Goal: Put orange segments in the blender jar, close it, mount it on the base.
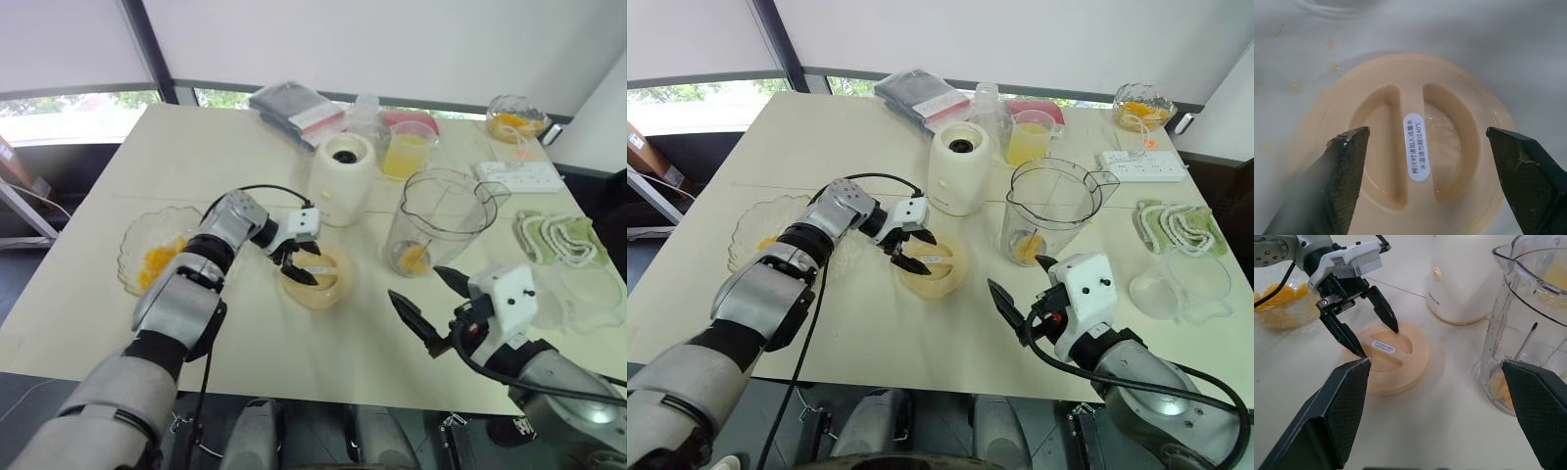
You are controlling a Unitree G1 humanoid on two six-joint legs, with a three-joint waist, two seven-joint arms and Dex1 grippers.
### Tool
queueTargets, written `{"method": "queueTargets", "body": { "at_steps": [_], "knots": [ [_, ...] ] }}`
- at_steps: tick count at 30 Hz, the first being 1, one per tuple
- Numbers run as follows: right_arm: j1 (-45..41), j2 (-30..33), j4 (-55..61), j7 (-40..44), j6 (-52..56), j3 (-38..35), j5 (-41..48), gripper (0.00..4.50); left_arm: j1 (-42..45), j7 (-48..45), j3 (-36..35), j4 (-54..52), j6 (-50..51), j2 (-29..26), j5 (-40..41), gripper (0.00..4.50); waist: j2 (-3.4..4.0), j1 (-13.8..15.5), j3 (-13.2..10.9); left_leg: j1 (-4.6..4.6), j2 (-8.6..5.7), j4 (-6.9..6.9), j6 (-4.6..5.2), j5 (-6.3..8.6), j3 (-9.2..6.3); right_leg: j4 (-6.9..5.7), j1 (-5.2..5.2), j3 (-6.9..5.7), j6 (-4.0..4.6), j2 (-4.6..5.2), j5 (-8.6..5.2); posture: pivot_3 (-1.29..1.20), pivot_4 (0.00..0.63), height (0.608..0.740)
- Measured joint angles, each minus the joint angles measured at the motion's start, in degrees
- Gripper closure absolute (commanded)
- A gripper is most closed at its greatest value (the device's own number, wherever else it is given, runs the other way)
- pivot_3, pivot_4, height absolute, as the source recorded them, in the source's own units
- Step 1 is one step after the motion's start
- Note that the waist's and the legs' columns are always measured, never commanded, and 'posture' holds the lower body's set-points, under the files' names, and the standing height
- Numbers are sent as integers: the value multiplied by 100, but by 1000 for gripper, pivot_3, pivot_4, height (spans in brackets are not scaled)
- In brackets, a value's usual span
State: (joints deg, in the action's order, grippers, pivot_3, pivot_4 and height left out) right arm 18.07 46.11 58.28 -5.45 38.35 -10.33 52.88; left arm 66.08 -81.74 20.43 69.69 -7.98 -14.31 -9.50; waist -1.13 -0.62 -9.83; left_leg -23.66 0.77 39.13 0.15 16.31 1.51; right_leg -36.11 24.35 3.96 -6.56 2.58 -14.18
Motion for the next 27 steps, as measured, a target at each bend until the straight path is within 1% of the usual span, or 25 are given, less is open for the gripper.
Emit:
{"method": "queueTargets", "body": {
  "at_steps": [7, 10, 11, 21, 27],
  "knots": [
    [-1, 0, 0, 2, 1, 41, -65, 22, -1, 107, 0, 0, 19, 92, -6, 516, 0, 2, 0, 0, 0, 1, 0, 0, 0, 0, 0, 0, -3, 0, 2, 0, 150, 740],
    [9, 1, 0, 2, 1, 62, -84, 22, -1, 118, 2, 0, 24, 110, -11, 1325, 0, 2, 0, 0, -1, 0, 0, 0, 0, -1, 0, 0, -5, 0, 3, 0, 150, 740],
    [21, 1, 0, 2, 1, 63, -86, 22, -2, 131, 2, 0, 25, 122, -13, 1746, 0, 2, 0, 0, -1, 1, 0, 0, 1, -1, 0, 0, -5, 0, 3, 0, 150, 740],
    [119, 18, 0, -39, -48, 85, -91, 22, -3, 350, 7, 1, 37, 210, -154, 1746, 0, -1, 1, 1, -1, 2, 0, 0, 1, -4, 0, 0, -6, 0, 3, 0, 150, 740],
    [117, 43, 0, -94, -85, 106, -93, 22, -20, 582, 138, 134, 25, 226, -466, 1746, -1, 1, 2, 2, -3, 2, 0, 0, 1, -5, -1, 0, -7, -1, 4, 0, 150, 740]
  ]
}}
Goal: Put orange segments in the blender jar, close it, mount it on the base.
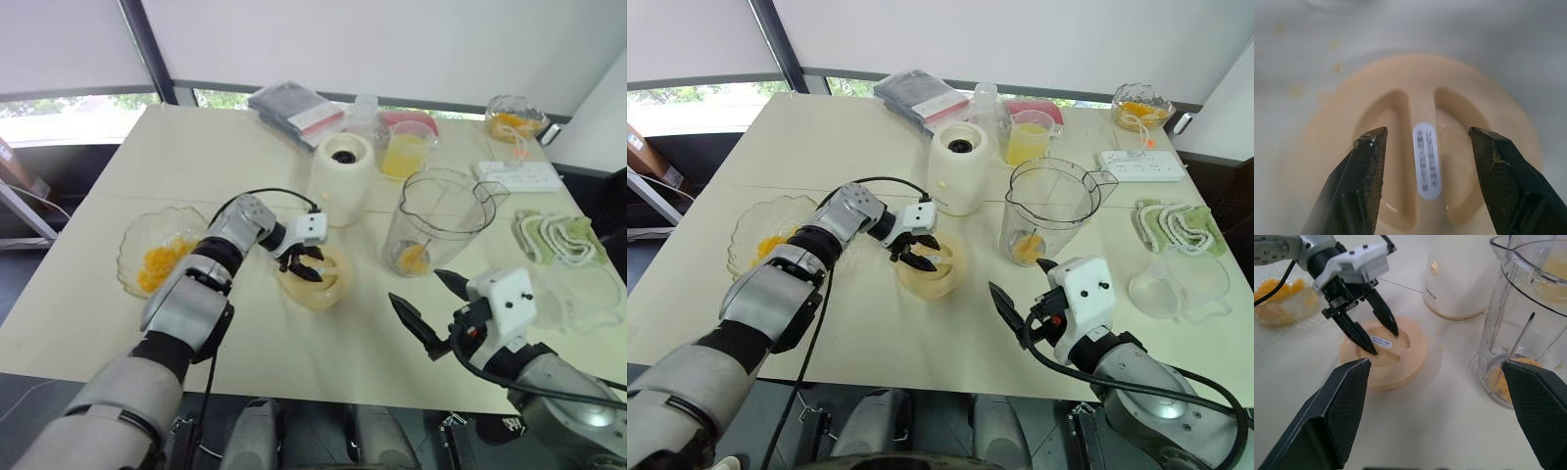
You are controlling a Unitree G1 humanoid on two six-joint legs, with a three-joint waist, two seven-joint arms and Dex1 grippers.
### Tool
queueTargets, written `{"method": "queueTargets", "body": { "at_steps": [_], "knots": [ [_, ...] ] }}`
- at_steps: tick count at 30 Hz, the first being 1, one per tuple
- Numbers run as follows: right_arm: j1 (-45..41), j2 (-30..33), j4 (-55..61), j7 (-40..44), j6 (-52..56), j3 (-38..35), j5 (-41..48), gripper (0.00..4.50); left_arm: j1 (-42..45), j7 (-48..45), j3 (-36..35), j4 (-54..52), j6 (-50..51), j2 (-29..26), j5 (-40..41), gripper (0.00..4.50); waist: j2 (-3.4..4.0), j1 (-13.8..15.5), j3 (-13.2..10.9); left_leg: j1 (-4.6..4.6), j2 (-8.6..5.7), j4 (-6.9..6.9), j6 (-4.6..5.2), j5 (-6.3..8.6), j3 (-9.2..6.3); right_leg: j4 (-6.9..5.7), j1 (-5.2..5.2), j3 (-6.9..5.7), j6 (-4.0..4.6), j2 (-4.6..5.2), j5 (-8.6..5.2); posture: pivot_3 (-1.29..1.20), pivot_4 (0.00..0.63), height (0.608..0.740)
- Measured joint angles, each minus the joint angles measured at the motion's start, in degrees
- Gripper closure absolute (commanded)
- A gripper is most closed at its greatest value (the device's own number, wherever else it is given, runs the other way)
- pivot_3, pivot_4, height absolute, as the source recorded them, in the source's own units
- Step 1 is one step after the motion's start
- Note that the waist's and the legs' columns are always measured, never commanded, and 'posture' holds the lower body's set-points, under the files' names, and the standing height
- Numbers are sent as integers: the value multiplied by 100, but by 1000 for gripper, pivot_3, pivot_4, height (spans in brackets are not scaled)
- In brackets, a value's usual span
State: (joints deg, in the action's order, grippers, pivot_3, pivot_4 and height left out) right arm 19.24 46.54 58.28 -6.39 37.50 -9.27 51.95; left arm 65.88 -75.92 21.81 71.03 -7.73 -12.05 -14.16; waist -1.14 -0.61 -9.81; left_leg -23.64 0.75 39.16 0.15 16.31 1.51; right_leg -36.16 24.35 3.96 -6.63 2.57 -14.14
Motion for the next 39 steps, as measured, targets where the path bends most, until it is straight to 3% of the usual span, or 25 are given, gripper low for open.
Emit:
{"method": "queueTargets", "body": {
  "at_steps": [15, 20, 21, 30, 39],
  "knots": [
    [57, 193, 0, -121, -122, 97, 2, 22, -57, 436, 40, 92, -24, 215, -305, 1746, -6, 7, 8, 11, 0, 2, 0, 0, 0, -2, -13, 0, 0, 0, 0, 0, 150, 740],
    [63, 202, 0, -163, -138, 97, 5, 22, -53, 568, 30, 93, -11, 235, -385, 4038, -9, 4, 14, 20, 0, 3, 0, 0, 0, -4, -23, 0, 0, 0, 0, 0, 150, 740],
    [63, 207, 0, -165, -143, 97, 7, 22, -49, 585, 33, 92, -7, 240, -393, 4253, -11, 4, 16, 25, 1, 3, 0, 0, 0, -4, -29, 0, 0, 0, 0, 0, 150, 740],
    [190, 134, 1, -162, -150, 70, -53, 22, -51, 576, -21, 83, 79, 206, -400, 4243, -14, -2, 18, 32, 2, 6, 0, 0, -2, -4, -38, 0, 5, 0, 0, 0, 150, 740],
    [688, -589, -376, 186, -502, -339, -1360, 22, 179, -164, -445, -79, 272, -389, -27, 4243, -17, 25, 16, 19, 0, 6, 0, 0, 1, -3, -25, -2, 3, -2, 1, 0, 150, 740]
  ]
}}
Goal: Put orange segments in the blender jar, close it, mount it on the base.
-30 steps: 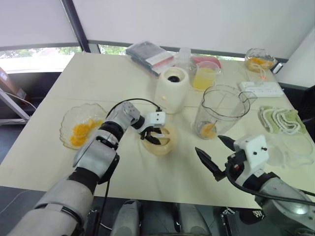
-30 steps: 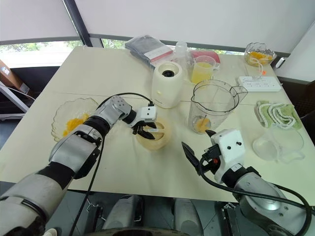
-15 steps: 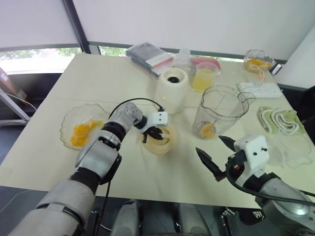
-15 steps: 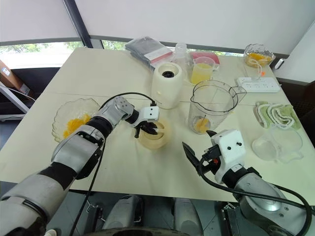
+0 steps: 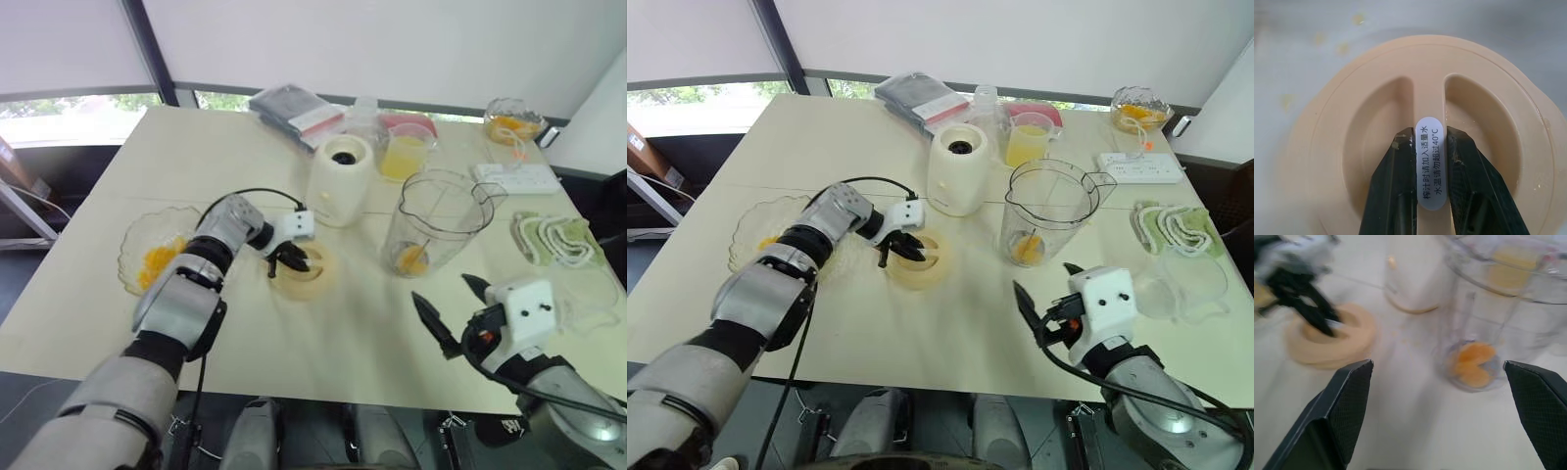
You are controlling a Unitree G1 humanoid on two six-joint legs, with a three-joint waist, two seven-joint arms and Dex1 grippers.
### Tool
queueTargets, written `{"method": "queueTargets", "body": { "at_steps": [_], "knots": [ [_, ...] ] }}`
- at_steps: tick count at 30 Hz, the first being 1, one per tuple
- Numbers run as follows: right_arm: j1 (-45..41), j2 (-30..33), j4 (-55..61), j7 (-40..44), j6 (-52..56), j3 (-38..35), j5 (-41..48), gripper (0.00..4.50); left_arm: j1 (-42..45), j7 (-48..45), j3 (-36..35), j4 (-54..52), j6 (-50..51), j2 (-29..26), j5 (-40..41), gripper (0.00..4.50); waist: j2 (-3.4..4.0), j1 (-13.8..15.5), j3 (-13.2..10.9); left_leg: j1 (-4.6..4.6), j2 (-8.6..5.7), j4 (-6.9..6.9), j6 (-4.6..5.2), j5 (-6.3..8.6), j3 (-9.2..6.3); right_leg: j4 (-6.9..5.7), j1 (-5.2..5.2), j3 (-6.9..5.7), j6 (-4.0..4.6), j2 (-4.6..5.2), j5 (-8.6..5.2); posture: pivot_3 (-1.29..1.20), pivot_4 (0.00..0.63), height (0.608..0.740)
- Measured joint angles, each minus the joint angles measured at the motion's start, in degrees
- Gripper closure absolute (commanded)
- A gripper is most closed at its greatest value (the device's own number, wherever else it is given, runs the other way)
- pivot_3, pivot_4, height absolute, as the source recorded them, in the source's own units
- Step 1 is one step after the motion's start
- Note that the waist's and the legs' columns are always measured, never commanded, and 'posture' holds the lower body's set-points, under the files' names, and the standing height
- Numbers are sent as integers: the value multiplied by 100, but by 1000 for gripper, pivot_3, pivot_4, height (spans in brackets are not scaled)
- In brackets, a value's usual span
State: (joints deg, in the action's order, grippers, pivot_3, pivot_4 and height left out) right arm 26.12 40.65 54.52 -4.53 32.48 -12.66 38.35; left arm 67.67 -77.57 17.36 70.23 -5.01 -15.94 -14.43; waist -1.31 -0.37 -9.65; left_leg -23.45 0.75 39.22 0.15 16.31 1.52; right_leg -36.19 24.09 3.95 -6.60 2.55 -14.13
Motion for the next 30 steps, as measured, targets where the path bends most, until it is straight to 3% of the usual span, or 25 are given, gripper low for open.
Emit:
{"method": "queueTargets", "body": {
  "at_steps": [10, 15, 30],
  "knots": [
    [-808, -407, -1944, 898, -840, -501, -1063, 22, 207, -502, -306, -973, 376, -100, 522, 4243, 1, -28, 0, 2, -3, -2, 0, 0, 5, -1, 0, 1, -4, -2, 0, 0, 150, 740],
    [-1814, -465, -3614, 1308, -1490, -514, -1789, 22, -132, -513, -311, -1664, 686, -176, 731, 4243, 7, -68, -1, 10, 1, -2, 0, 0, 7, -15, 6, 11, -2, -8, 2, 0, 150, 740],
    [-3304, -579, -6086, 2287, -2716, -330, -2541, 22, -535, -383, -304, -2819, 1242, -414, 971, 4243, 11, -50, -1, 7, -1, -4, 0, -1, 8, -19, 10, 8, -8, -5, 3, 0, 150, 740]
  ]
}}
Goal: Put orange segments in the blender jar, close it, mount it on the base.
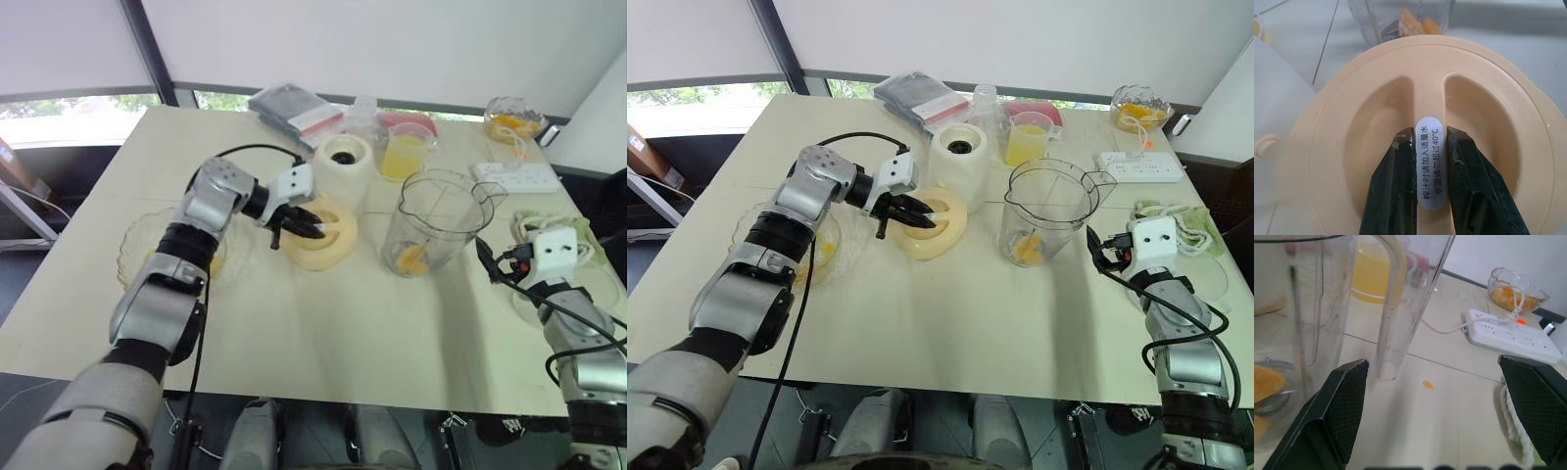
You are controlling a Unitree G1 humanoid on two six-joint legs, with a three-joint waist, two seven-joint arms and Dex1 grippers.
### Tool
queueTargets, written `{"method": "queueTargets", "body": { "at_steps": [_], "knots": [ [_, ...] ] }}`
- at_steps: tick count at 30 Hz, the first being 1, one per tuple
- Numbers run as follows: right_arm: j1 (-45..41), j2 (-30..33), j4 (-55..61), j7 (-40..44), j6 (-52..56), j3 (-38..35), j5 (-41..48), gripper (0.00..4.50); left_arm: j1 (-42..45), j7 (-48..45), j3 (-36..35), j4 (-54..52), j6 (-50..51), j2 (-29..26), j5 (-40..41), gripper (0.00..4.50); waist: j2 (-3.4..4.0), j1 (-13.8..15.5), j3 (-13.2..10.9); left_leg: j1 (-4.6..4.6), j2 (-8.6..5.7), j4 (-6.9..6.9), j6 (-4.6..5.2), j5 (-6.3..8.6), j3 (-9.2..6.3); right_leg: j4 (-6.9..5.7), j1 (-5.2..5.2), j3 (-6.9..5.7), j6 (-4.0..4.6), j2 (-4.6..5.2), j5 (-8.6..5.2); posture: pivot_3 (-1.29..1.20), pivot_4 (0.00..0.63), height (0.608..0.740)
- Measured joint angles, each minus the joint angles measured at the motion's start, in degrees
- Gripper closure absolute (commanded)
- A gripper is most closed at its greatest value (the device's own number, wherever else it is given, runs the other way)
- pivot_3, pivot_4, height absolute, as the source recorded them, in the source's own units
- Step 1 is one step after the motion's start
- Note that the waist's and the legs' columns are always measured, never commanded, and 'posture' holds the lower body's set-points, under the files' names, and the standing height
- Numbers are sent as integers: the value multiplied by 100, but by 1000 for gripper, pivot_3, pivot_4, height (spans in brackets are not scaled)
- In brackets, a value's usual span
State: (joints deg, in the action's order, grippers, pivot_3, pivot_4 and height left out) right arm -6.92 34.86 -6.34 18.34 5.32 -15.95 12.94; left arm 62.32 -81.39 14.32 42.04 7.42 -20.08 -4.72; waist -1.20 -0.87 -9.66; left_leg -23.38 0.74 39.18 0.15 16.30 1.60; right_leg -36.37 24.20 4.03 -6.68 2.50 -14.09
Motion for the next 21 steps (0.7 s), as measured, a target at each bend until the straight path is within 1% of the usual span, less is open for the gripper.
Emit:
{"method": "queueTargets", "body": {
  "at_steps": [15, 21],
  "knots": [
    [-949, -27, -1652, 747, -782, 106, -158, 22, -151, 161, 25, -289, 208, -77, 50, 4243, 4, -24, -1, 1, 0, -1, 0, 0, 2, -2, 1, 0, -7, 0, 4, 0, 150, 740],
    [-1294, 53, -2379, 1289, -1200, 246, -254, 22, -166, 162, 32, -375, 231, -99, 55, 4243, 5, -29, -1, 1, 0, -1, -1, 0, 7, -2, 1, 1, -11, 1, 7, 0, 150, 740]
  ]
}}
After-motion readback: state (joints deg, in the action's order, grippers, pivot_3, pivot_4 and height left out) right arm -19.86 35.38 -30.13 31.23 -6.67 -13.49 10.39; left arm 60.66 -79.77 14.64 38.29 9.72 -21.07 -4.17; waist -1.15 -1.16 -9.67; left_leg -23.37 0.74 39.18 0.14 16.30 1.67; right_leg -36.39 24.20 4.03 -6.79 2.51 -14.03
